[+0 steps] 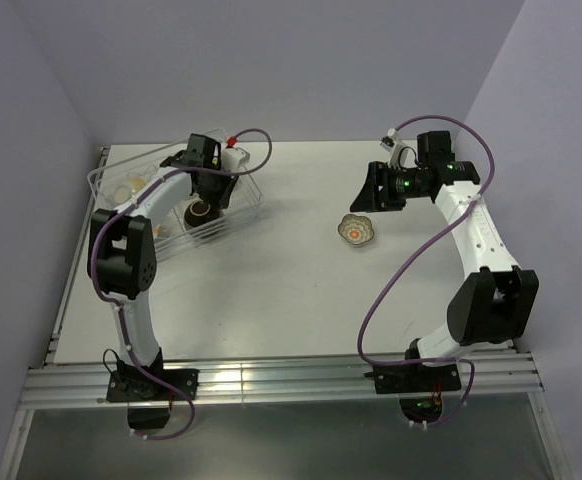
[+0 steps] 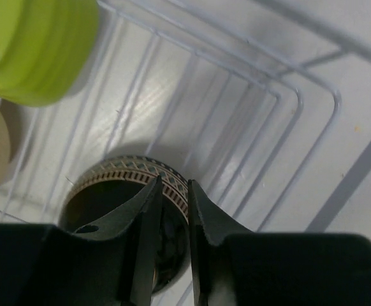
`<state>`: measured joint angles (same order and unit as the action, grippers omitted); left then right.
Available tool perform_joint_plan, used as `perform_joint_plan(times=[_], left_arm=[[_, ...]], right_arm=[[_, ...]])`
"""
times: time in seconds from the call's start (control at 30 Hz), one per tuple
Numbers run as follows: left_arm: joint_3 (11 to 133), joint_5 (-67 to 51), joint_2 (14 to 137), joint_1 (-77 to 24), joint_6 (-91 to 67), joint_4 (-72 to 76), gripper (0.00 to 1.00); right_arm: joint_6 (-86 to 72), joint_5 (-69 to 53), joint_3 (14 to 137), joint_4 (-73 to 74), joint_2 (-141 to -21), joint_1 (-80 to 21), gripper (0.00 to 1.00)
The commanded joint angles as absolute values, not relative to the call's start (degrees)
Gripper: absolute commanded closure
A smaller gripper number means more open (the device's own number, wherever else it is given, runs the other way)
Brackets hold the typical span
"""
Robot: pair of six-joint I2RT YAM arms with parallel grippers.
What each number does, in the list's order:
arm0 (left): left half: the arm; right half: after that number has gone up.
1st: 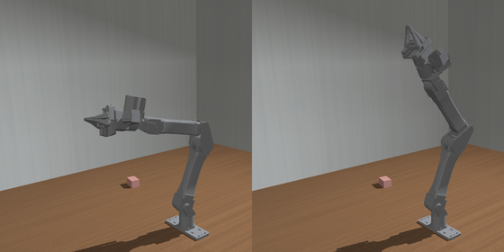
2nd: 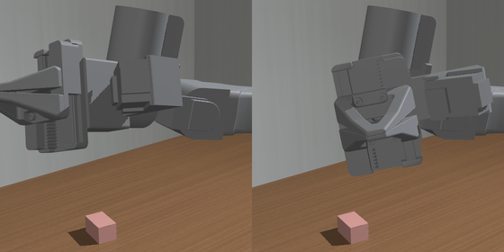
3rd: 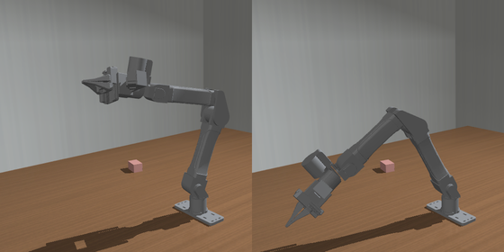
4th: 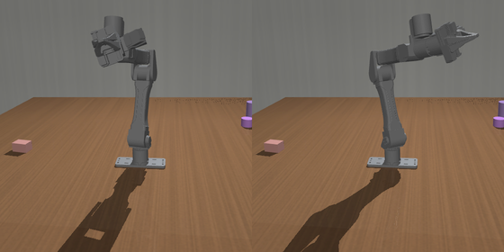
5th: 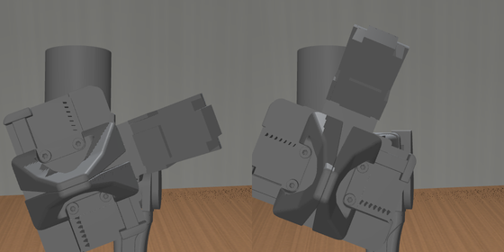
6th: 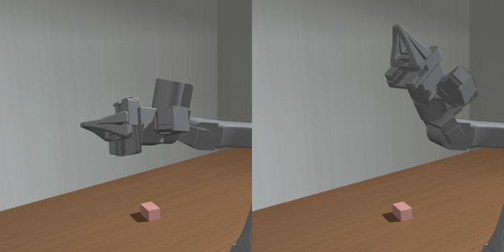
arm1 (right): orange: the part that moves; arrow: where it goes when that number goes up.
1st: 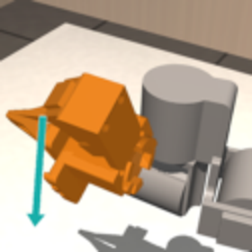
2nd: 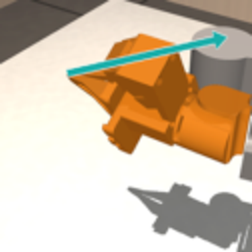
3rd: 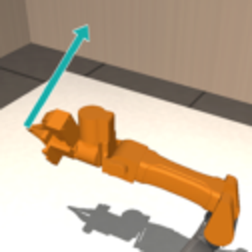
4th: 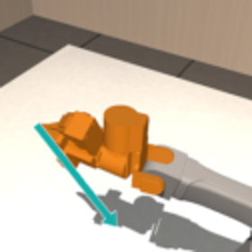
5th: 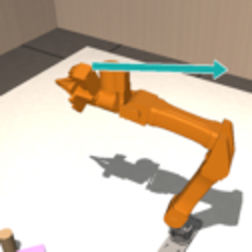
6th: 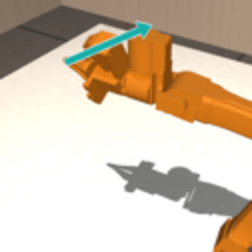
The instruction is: Load the bowls into the dish rack
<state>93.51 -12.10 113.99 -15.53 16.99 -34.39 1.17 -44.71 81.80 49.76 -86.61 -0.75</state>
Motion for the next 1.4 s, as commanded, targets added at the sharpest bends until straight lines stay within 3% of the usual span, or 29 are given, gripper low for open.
perform_joint_plan(times=[0.0,0.23,0.53,0.67,0.87,1.13,1.37], left_arm=[[91.2,-12.8,109.2,-16.5,22.2,-37.8,0.71],[88.2,-18.5,105.7,-16.9,28.4,-41.8,0.63],[87.2,-23.6,104.9,-17.0,31.4,-47.3,0.62],[87.4,-23.6,103.1,-16.8,29.3,-44.8,0.45],[92.5,-23.6,100.5,-14.9,25.2,-42.1,0.32],[100.3,-31.0,98.2,-9.5,17.3,-40.3,0.29],[94.7,-36.1,91.1,-8.0,10.7,-34.7,0.23]], right_arm=[[1.7,-45.8,81.4,49.1,-84.0,-0.9,0.35],[4.6,-42.7,81.7,51.2,-84.6,-0.9,0.32],[10.1,-34.5,83.1,56.5,-89.8,-0.9,0.29],[10.0,-28.9,82.3,54.2,-91.9,-1.0,0.3],[7.8,-22.1,83.1,51.1,-96.6,-1.0,0.32],[4.8,-19.1,85.0,49.1,-104.2,-1.0,0.35],[3.7,-17.8,86.0,45.5,-109.3,-1.0,0.37]])
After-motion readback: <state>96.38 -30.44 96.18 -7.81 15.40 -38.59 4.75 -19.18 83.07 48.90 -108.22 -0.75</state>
